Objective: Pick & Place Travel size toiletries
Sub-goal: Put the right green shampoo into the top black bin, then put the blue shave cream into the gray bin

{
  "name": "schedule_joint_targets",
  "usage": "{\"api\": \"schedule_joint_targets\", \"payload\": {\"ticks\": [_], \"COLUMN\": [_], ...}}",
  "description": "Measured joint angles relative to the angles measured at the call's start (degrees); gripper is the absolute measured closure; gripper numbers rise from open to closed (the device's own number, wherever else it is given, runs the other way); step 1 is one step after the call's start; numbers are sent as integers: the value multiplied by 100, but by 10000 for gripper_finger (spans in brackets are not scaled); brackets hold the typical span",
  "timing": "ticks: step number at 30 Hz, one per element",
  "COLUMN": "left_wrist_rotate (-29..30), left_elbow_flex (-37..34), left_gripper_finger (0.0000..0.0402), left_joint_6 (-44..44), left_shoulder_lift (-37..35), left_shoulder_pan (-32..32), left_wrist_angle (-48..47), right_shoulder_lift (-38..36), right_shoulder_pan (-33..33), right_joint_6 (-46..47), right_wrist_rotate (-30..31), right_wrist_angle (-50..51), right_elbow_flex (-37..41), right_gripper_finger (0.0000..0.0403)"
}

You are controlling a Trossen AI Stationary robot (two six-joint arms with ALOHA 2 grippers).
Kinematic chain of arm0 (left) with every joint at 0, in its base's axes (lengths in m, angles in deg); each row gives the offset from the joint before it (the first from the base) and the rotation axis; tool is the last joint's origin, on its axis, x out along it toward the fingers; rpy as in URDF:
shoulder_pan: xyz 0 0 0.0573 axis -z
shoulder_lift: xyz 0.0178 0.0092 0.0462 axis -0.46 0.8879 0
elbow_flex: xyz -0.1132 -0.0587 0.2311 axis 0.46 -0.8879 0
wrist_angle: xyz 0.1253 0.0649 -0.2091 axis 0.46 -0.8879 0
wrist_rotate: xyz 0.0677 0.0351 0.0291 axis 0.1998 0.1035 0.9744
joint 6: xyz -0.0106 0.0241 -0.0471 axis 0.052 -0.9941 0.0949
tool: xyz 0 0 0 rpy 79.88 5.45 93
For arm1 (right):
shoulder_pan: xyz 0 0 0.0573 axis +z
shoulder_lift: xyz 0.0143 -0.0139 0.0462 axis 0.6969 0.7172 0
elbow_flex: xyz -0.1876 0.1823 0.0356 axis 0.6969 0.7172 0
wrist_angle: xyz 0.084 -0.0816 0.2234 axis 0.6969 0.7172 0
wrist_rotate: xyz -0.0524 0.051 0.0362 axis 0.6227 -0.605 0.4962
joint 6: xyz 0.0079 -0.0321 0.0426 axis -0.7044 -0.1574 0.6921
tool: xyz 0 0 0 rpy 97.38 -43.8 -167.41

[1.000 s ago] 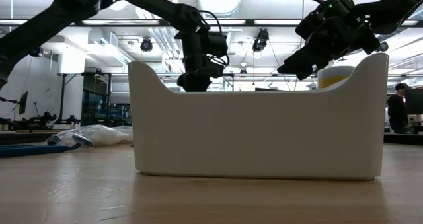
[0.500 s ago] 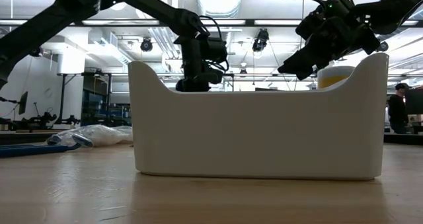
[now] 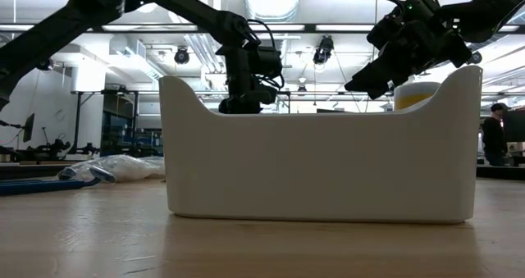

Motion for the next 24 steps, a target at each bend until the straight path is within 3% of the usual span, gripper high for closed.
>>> {"api": "schedule_joint_targets", "payload": {"ticks": [10, 24], "left_wrist_rotate": [-1, -6], "left_elbow_flex": [0, -101], "left_gripper_finger": [216, 218], "left_joint_6": [-7, -141], "left_shoulder_lift": [-152, -930], "left_shoulder_pan": [0, 106], "left_wrist_angle": [0, -133], "right_shoulder_lift": [0, 0], "right_shoulder_pan": [0, 0], "right_joint_6": [2, 20], "right_wrist_rotate": [2, 2], "right_wrist_angle": [0, 12], "right_elbow_flex": [0, 9], "right_gripper_finger": [203, 238]}}
